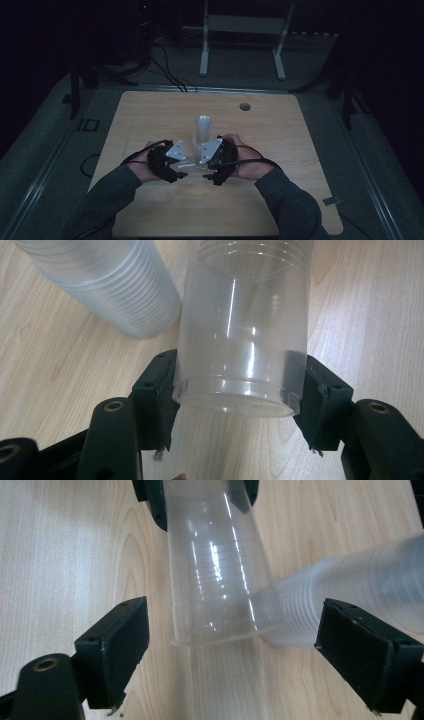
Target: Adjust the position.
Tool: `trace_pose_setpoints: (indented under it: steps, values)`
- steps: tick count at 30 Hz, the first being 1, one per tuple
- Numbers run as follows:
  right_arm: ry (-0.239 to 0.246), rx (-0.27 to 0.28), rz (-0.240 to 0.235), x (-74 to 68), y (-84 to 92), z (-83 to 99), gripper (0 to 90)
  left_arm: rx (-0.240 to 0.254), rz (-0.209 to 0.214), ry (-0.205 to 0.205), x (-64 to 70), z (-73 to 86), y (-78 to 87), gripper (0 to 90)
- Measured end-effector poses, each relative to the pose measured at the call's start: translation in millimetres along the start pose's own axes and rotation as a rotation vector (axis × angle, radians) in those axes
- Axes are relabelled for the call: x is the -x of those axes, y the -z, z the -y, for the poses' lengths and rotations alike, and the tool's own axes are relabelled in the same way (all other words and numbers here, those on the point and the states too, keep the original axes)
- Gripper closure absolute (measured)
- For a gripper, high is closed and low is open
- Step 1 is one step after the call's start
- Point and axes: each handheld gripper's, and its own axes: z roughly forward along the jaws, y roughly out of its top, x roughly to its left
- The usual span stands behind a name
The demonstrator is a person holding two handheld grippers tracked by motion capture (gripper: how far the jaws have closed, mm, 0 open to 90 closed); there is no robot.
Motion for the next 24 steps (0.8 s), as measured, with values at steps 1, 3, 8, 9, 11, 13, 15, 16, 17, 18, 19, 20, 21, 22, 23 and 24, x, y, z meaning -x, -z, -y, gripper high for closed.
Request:
trace_pose_setpoints:
  steps: [1,3,8,9,11,13,15,16,17,18,19,20,21,22,23,24]
  values:
    - [-0.006,0.005,0.001,0.3,0.9,0.5,13.6,0.001,-0.003,0.001,-0.3,0.7,0.3,41.1]
    - [-0.010,0.009,0.002,0.8,2.3,1.8,13.9,0.003,-0.005,0.004,-1.0,1.9,0.7,41.1]
    - [-0.018,0.014,-0.001,1.5,4.6,5.2,15.0,0.015,-0.012,0.021,-2.2,5.1,1.7,41.1]
    - [-0.022,0.014,-0.005,1.5,4.9,5.9,16.5,0.019,-0.013,0.024,-2.2,5.6,1.9,41.1]
    - [-0.025,0.020,-0.007,1.7,5.0,7.7,16.5,0.032,-0.007,0.032,-2.6,6.9,2.9,41.1]
    - [-0.032,0.021,-0.006,1.8,5.2,9.5,16.7,0.039,-0.007,0.035,-3.2,7.8,4.0,41.1]
    - [-0.039,0.022,-0.003,2.3,5.6,11.4,16.8,0.045,-0.011,0.041,-3.6,8.5,4.6,41.1]
    - [-0.042,0.023,-0.002,2.5,5.9,12.1,18.2,0.049,-0.012,0.047,-3.7,8.8,5.0,41.1]
    - [-0.048,0.026,-0.001,2.7,6.4,12.9,19.0,0.052,-0.013,0.045,-4.4,9.1,5.7,41.1]
    - [-0.052,0.027,0.002,3.3,6.9,13.9,19.3,0.057,-0.014,0.048,-4.4,9.3,6.0,41.1]
    - [-0.060,0.024,0.005,3.4,7.2,14.5,20.3,0.065,-0.017,0.053,-4.5,9.7,6.6,41.1]
    - [-0.061,0.022,0.013,4.4,7.3,15.6,20.3,0.071,-0.018,0.054,-4.7,9.9,6.7,41.1]
    - [-0.068,0.021,0.016,4.7,7.3,16.4,20.3,0.072,-0.020,0.055,-4.9,10.1,7.1,41.1]
    - [-0.077,0.018,0.021,5.1,7.4,17.4,20.3,0.076,-0.022,0.059,-4.8,10.7,7.2,41.1]
    - [-0.085,0.019,0.023,5.8,7.6,18.8,21.3,0.080,-0.023,0.062,-4.9,11.1,7.3,41.1]
    - [-0.090,0.023,0.023,6.3,7.9,19.9,21.7,0.084,-0.027,0.066,-4.9,11.6,7.3,41.1]
